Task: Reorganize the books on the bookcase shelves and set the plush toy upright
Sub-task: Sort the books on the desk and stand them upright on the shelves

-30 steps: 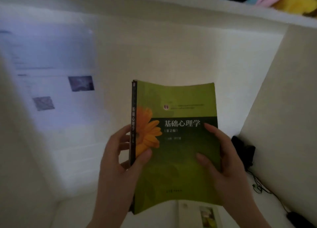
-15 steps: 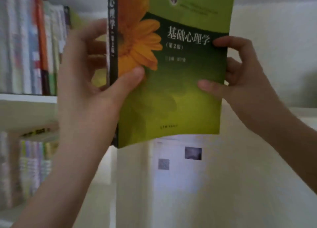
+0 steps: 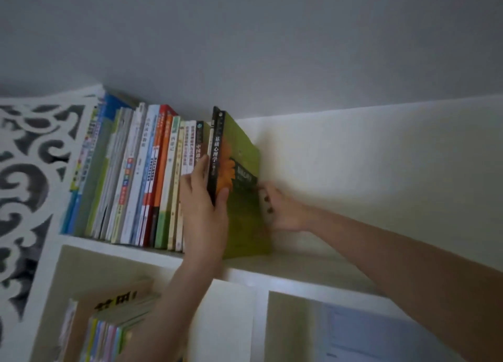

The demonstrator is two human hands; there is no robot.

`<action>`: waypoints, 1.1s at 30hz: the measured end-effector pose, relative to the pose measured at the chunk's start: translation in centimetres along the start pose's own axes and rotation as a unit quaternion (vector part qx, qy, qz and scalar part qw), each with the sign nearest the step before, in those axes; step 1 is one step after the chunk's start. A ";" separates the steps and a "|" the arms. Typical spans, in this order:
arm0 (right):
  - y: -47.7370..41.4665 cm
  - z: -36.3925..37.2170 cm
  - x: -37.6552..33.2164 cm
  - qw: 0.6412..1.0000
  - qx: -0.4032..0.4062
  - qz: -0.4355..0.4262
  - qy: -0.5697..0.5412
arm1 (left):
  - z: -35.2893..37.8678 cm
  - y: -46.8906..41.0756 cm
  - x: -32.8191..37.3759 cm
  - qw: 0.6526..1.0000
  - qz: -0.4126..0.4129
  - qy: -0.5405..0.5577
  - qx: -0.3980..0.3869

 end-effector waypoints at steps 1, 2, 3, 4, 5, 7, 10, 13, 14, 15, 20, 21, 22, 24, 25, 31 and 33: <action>-0.4 1.3 0.0 0.997 -0.021 -0.008 0.069 | 0.2 -0.2 -0.4 1.000 0.012 -0.027 0.002; -0.6 2.0 -0.2 0.996 -0.027 -0.019 0.077 | 0.3 -0.3 -0.4 0.998 0.025 -0.056 0.009; -0.7 2.1 -0.5 0.997 -0.032 -0.027 0.066 | 0.4 -0.4 -0.2 0.995 0.045 -0.090 0.018; -1.0 2.1 -0.3 0.998 -0.033 -0.029 0.048 | 0.6 -0.4 -0.2 0.989 0.068 -0.127 0.025; -0.9 1.9 -0.6 0.999 -0.037 -0.030 0.022 | 0.8 -0.4 -0.4 0.982 0.088 -0.166 0.031; -0.9 2.2 -0.2 0.996 -0.061 -0.016 -0.058 | 1.2 -0.6 -0.9 0.963 0.119 -0.241 0.011; -0.7 3.2 0.9 0.993 -0.091 0.007 -0.081 | 1.9 -1.0 -2.4 0.960 0.081 -0.261 -0.067; -0.4 3.3 0.7 0.992 -0.098 0.021 -0.070 | 1.8 -1.3 -2.8 0.960 0.056 -0.262 -0.085; -0.5 3.2 0.9 0.995 -0.086 0.023 -0.037 | 1.7 -1.3 -2.7 0.959 0.054 -0.264 -0.086; -0.5 2.9 0.6 0.997 -0.071 0.021 0.003 | 1.8 -1.2 -2.7 0.958 0.050 -0.266 -0.089; 0.1 2.8 0.5 0.994 -0.052 0.049 0.078 | 2.0 -1.4 -2.5 0.958 0.029 -0.262 -0.114; 0.2 3.1 0.1 0.995 -0.059 0.047 0.060 | 2.1 -1.6 -2.7 0.959 0.018 -0.253 -0.123; 0.1 3.4 0.0 0.995 -0.064 0.051 0.059 | 2.2 -1.8 -2.9 0.961 0.006 -0.244 -0.132; 0.2 3.4 -0.7 0.993 -0.067 0.039 0.084 | 2.2 -1.8 -2.9 0.962 -0.004 -0.237 -0.133; 0.5 3.4 -1.2 0.993 -0.069 0.030 0.087 | 2.2 -1.7 -2.8 0.962 0.002 -0.242 -0.126; 2.9 3.1 -2.3 0.996 -0.083 0.035 0.026 | 2.0 -1.2 -2.3 0.962 -0.013 -0.246 -0.115; 4.4 2.1 -2.5 0.996 -0.081 0.037 -0.001 | 2.2 -0.4 -1.0 0.966 0.015 -0.238 -0.095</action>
Point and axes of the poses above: each hand's wrist, its own y-axis away from the middle knuckle, its own z-axis out of the palm, x = y × z, the point moved 8 cm from there along -y, towards the middle knuckle, and after that the axes turned 14 degrees about y, right-handed, at the moved point
